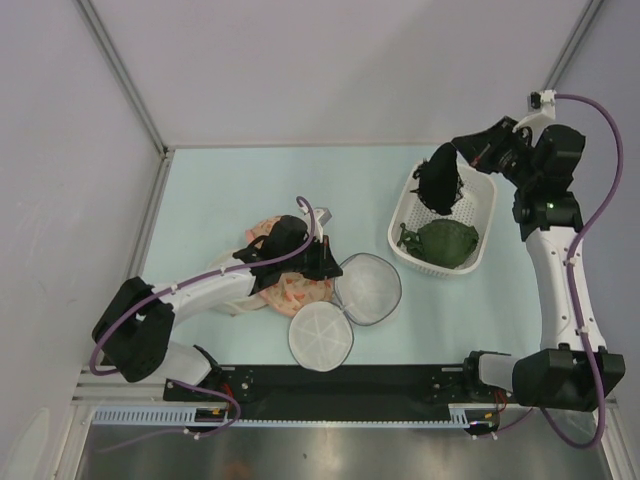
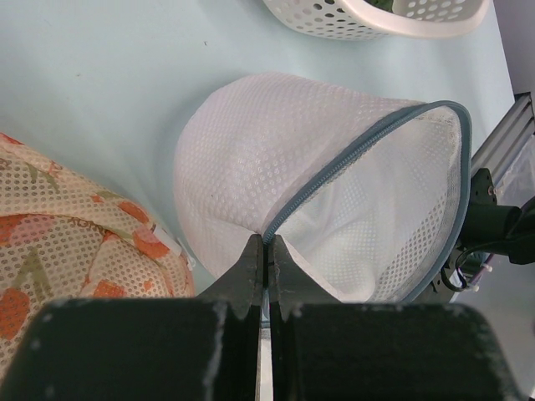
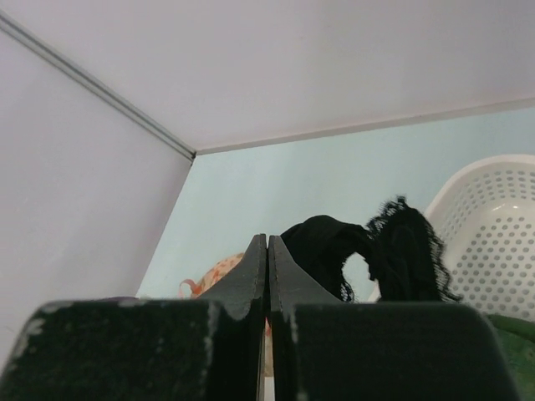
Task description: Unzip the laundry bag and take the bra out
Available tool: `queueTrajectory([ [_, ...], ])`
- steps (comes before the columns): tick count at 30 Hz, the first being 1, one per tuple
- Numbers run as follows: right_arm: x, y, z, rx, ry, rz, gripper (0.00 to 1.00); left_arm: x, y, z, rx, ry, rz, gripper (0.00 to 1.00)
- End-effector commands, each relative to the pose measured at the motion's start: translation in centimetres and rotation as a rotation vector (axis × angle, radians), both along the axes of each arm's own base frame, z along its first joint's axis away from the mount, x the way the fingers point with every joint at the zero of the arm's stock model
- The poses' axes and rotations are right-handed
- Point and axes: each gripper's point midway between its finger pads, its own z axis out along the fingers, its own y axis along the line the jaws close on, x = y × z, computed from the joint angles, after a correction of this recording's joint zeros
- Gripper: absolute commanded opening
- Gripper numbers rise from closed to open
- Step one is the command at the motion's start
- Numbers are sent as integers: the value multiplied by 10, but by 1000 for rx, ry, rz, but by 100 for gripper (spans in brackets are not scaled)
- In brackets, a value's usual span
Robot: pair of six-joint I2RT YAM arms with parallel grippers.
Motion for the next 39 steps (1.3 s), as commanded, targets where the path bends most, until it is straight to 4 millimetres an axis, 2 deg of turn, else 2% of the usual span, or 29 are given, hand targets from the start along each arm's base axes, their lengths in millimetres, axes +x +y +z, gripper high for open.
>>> queueTrajectory([
  [1, 16, -9, 11, 120, -86, -61, 0, 12, -8, 18, -35, -52, -8, 0],
  [2, 19, -12, 9, 146, -88, -84, 0, 12, -8, 18, -37, -48, -9, 0],
  [3, 24, -15, -15, 158, -39, -113, 0, 12, -8, 17, -36, -47, -9, 0],
  [5, 32, -28, -36, 174, -13, -190, 0, 12, -8, 18, -38, -47, -8, 0],
  [6, 35, -33, -62, 181, 39, -218, 0, 11, -7, 17, -36, -46, -7, 0],
  [8, 38, -42, -87, 196, 72, -267, 0, 12, -6, 17, -33, -49, -2, 0],
  [9, 38, -46, -98, 207, 94, -288, 0, 12, -6, 17, -33, -53, -4, 0],
  [10, 36, -53, -122, 205, 136, -334, 0, 12, -5, 18, -35, -56, -1, 0],
  [13, 27, -68, -154, 194, 189, -429, 0, 12, -4, 16, -31, -52, 0, 0],
  [20, 0, -92, -182, 148, 246, -577, 0, 11, -5, 12, -29, -35, -1, 0],
  [26, -14, -109, -201, 110, 292, -649, 0, 11, -5, 14, -36, -40, -4, 0],
  [30, -29, -122, -205, 86, 287, -724, 0, 10, -4, 14, -33, -40, -1, 0],
  [32, -37, -127, -213, 82, 317, -742, 0, 10, -4, 14, -35, -39, -4, 0],
  [36, -38, -124, -224, 87, 355, -707, 0, 10, -5, 15, -39, -40, -3, 0],
  [37, -37, -124, -227, 83, 367, -702, 5, 10, -5, 16, -41, -40, -2, 0],
  [38, -37, -120, -227, 84, 373, -681, 24, 10, -5, 18, -46, -44, -4, 0],
  [39, -36, -116, -226, 85, 374, -657, 38, 10, -4, 17, -43, -44, -1, 0],
])
